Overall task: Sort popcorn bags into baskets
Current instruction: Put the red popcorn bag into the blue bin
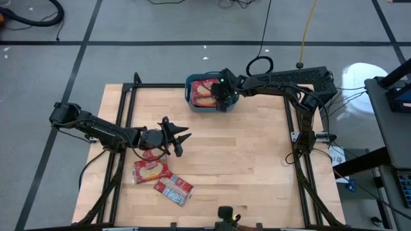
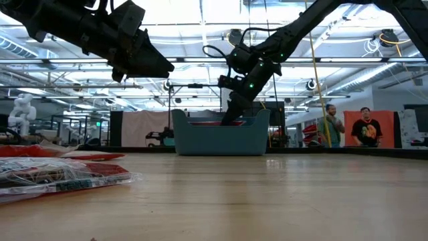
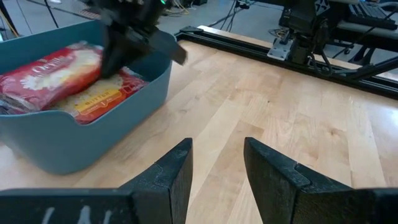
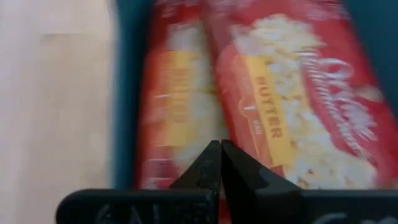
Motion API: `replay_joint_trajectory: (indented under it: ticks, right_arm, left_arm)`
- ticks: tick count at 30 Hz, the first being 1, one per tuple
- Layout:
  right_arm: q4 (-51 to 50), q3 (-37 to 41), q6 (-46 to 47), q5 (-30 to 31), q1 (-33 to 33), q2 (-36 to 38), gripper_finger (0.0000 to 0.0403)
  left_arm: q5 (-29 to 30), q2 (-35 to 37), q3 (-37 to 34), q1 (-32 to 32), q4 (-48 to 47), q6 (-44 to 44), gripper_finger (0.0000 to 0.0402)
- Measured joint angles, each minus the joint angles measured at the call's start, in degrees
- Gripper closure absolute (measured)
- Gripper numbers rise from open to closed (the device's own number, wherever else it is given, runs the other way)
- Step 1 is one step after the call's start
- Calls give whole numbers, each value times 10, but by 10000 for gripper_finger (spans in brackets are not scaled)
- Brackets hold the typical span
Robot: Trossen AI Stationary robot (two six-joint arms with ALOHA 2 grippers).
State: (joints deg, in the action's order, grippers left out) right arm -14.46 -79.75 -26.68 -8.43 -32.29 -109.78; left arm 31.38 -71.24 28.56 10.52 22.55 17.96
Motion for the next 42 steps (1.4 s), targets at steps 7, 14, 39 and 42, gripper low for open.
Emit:
replay_joint_trajectory:
  ticks: [7,14,39,42]
  right_arm:
    - [16,0,20,-23,-11,3,397]
    - [-32,0,30,-53,22,42,397]
    - [408,500,233,73,357,359,397]
    - [428,518,253,73,381,349,397]
  left_arm:
    - [0,0,0,5,-1,2,254]
    - [0,0,0,12,-3,-2,254]
    - [-131,64,84,5,-636,349,254]
    - [-176,64,84,29,-623,345,254]
